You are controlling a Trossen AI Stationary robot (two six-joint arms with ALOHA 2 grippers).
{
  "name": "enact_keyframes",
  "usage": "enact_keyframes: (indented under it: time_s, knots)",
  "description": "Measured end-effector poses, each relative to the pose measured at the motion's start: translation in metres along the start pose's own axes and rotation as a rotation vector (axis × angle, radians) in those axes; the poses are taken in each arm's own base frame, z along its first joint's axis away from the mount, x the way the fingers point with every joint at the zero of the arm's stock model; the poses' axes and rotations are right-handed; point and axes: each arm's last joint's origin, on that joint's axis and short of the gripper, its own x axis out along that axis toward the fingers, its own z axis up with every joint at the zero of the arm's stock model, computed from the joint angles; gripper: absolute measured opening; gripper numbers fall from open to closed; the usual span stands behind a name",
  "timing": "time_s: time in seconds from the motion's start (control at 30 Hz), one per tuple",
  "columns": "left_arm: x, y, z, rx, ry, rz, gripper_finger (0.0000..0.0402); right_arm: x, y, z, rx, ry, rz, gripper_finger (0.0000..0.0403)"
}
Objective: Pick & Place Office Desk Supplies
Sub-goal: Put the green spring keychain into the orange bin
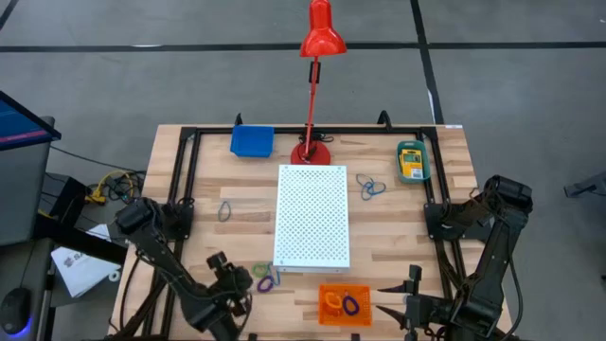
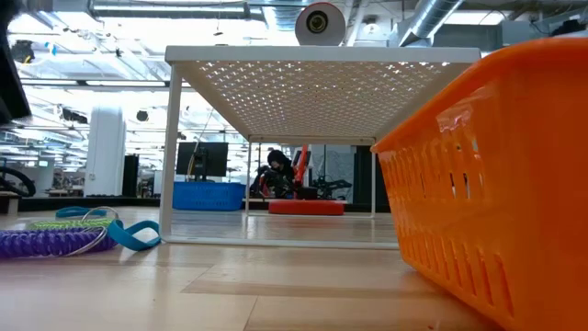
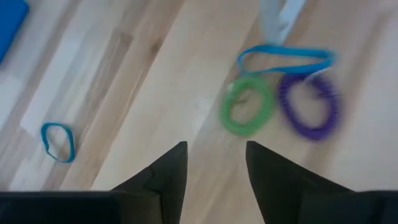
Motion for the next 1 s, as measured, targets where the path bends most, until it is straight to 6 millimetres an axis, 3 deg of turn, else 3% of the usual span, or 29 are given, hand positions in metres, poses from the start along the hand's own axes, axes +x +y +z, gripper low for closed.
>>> enact_keyframes:
  time_s: [0.2,0.53,0.67,1.0]
  knots:
    - [0.038,0.023,-0.016,-0.054,-0.039,-0.083,0.0176,0.0,0.0,0.0,0.0,0.0,0.0,0.0171]
    - [0.047,0.074,-0.028,-0.198,-0.237,-0.427,0.0177,0.0,0.0,0.0,0.0,0.007,0.003,0.0171]
    - [0.057,0.082,-0.028,-0.18,-0.29,-0.526,0.0176,0.0,0.0,0.0,-0.005,0.008,0.002,0.0171]
    - [0.079,0.08,-0.018,-0.012,-0.249,-0.56,0.0176,0.0,0.0,-0.001,-0.006,0.011,0.004,0.0171]
